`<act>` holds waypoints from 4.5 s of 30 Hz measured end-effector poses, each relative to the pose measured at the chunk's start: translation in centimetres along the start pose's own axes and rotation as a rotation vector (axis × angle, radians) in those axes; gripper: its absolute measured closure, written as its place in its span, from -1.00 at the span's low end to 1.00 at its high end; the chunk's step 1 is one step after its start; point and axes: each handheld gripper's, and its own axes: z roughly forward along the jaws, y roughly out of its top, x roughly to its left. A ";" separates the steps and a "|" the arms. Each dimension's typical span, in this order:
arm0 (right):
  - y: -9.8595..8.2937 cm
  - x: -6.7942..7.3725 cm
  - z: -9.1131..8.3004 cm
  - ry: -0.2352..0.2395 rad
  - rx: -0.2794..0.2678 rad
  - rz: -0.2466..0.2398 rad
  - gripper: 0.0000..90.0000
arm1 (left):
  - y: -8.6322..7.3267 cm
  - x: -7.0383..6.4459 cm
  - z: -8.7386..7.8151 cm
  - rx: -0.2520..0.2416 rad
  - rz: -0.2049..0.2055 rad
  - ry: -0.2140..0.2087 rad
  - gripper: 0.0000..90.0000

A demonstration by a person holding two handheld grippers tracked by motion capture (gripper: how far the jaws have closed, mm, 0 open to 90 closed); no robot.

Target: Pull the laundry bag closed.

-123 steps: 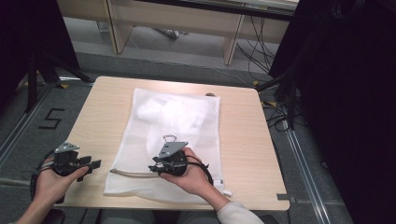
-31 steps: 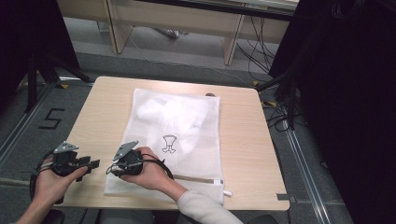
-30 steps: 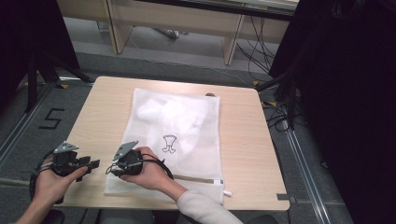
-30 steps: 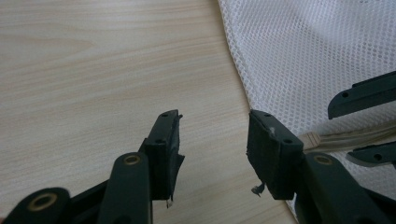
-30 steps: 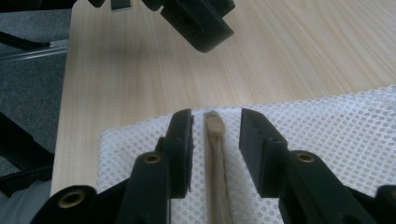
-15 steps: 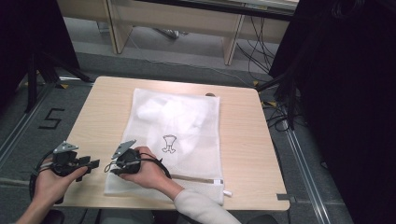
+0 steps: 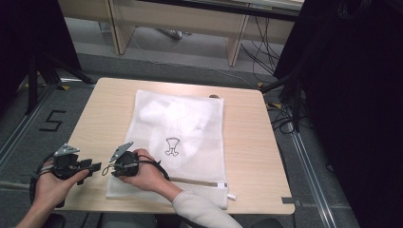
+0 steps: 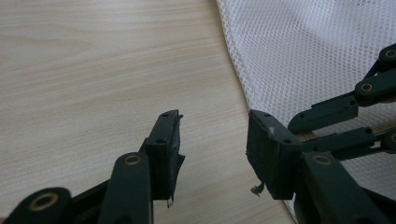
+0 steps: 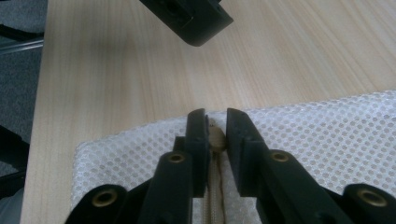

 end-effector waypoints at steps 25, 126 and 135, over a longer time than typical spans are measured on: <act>1.1 -0.5 -2.2 0.004 -0.043 0.033 0.82 | -0.1 -1.2 -0.5 -0.031 -0.015 -0.147 0.06; -2.0 -0.6 -5.1 0.013 0.004 0.017 0.83 | 0.7 -3.9 1.6 0.059 -0.107 -0.389 0.90; -2.5 -0.7 -5.1 0.017 0.022 0.018 0.84 | 0.7 -3.9 1.5 0.052 -0.105 -0.381 0.90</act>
